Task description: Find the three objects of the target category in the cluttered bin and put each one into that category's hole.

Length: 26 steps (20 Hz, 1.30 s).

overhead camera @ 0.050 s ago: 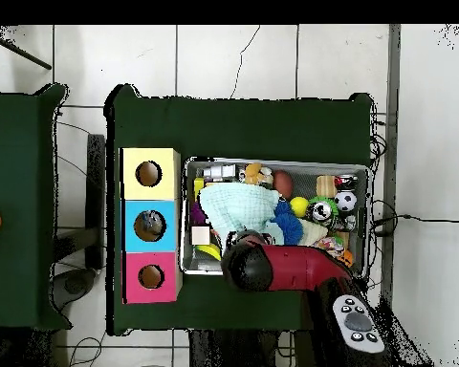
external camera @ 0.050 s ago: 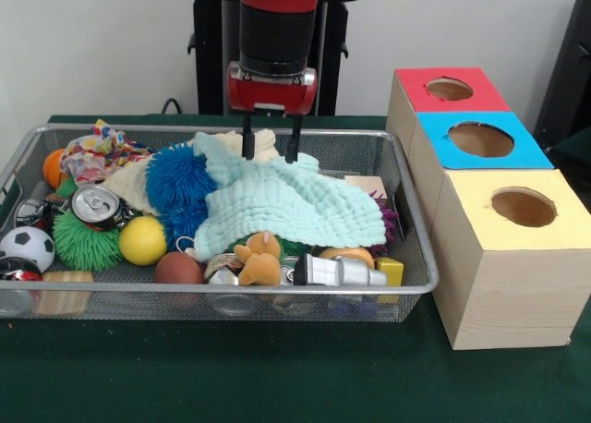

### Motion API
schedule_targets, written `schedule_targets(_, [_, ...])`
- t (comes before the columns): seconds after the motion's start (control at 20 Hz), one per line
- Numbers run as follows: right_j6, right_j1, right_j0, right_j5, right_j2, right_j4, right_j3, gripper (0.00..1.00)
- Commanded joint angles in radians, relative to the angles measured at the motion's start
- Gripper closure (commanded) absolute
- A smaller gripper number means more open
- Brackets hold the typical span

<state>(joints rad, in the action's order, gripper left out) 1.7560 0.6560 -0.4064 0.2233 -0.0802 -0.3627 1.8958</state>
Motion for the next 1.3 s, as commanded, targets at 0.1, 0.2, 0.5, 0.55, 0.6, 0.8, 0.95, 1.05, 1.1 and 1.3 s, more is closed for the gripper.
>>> schedule_targets(0.1, [0.005,-0.137,-0.070,-0.088,-0.138,-0.070,-0.085,0.00])
schedule_targets(0.2, [-0.009,-0.159,-0.081,-0.071,-0.162,-0.068,-0.117,0.00])
schedule_targets(0.5, [-0.018,-0.348,-0.074,-0.176,-0.146,-0.145,-0.226,0.00])
schedule_targets(0.55, [-0.031,-0.387,-0.080,-0.198,-0.157,-0.171,-0.249,0.00])
schedule_targets(0.6, [-0.031,-0.409,-0.084,-0.216,-0.165,-0.187,-0.263,0.00])
schedule_targets(0.8, [0.054,-0.409,-0.036,-0.291,-0.098,-0.198,-0.271,1.00])
schedule_targets(0.95, [0.070,-0.402,-0.004,-0.264,-0.062,-0.178,-0.279,1.00])
schedule_targets(1.05, [0.060,-0.382,-0.012,-0.229,-0.070,-0.173,-0.272,1.00])
schedule_targets(1.1, [0.050,-0.369,-0.028,-0.198,-0.086,-0.167,-0.259,1.00])
schedule_targets(1.3, [0.008,-0.255,-0.075,-0.074,-0.125,-0.145,-0.198,1.00])
